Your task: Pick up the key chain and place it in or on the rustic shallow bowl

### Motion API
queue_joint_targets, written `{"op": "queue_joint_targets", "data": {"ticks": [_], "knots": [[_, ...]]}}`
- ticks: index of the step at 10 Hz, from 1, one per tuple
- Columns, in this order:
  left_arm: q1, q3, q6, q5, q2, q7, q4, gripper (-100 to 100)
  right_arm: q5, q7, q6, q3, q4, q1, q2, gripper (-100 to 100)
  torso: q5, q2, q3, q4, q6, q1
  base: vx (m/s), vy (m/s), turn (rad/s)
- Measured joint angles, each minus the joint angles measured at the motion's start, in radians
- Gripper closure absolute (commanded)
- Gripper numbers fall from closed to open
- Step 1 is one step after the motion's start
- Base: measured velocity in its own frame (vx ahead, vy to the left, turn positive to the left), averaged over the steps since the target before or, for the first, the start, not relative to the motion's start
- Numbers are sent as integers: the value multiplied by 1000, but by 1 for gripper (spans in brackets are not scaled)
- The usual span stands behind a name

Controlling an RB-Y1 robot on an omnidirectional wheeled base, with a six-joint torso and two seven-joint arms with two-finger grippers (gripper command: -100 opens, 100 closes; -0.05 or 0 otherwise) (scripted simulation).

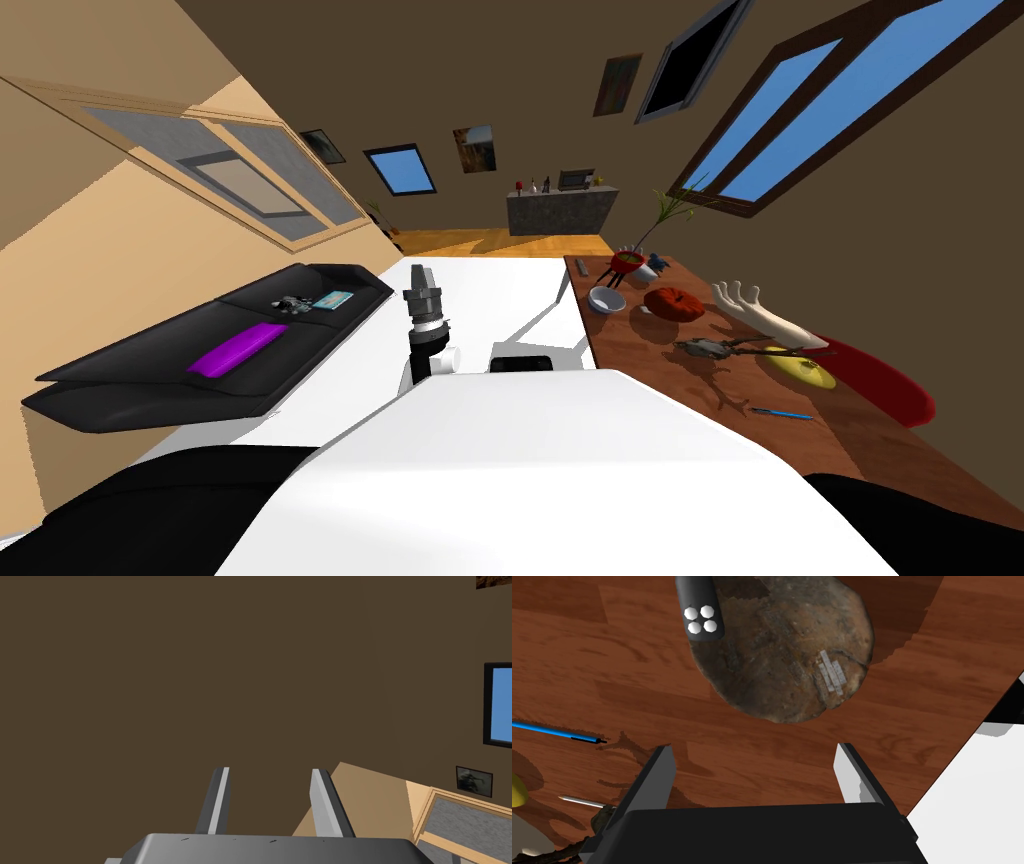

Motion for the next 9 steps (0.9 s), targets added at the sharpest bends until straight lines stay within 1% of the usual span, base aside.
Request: {"op": "queue_joint_targets", "data": {"ticks": [3,4,9], "knots": [[0,0,0,0,0,0,0,0,-8,-19,1,-63,-47,72,-35,-100,0,0,0,0,0,0,-7,1,-27],[0,0,0,0,0,0,0,0,-8,-20,1,-65,-49,74,-36,0,0,0,0,0,0,0,0,0,0],[0,0,0,0,0,0,0,0,-8,-20,1,-64,-49,74,-36,0,0,0,0,0,0,0,0,0,0]]}}
